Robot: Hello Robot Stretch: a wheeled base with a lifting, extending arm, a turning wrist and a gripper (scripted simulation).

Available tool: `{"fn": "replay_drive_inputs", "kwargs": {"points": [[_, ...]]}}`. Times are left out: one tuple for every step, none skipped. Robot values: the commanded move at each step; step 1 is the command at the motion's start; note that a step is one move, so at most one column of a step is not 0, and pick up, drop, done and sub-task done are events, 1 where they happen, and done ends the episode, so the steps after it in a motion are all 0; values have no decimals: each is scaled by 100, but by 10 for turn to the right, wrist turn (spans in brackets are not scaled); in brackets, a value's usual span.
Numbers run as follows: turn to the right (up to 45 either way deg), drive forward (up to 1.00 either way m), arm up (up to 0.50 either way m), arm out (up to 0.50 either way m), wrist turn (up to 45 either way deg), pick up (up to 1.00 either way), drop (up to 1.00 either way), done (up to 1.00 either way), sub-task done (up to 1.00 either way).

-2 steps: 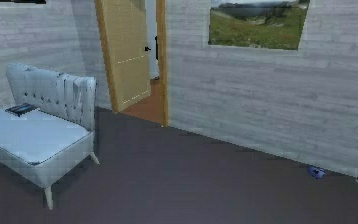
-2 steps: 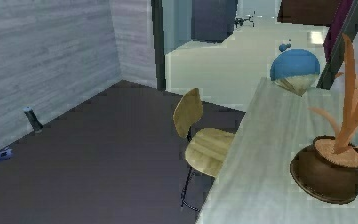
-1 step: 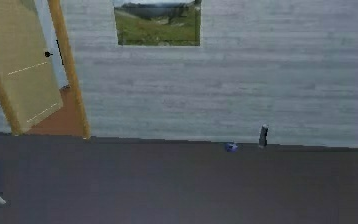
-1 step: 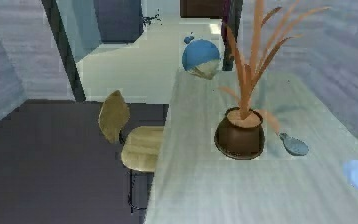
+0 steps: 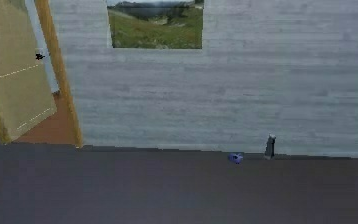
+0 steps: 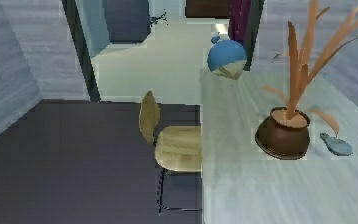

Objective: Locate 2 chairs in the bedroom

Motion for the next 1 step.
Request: {"fn": "replay_drive_inputs", "kwargs": {"points": [[-360, 0, 0, 0, 0, 0, 0, 0, 0]]}}
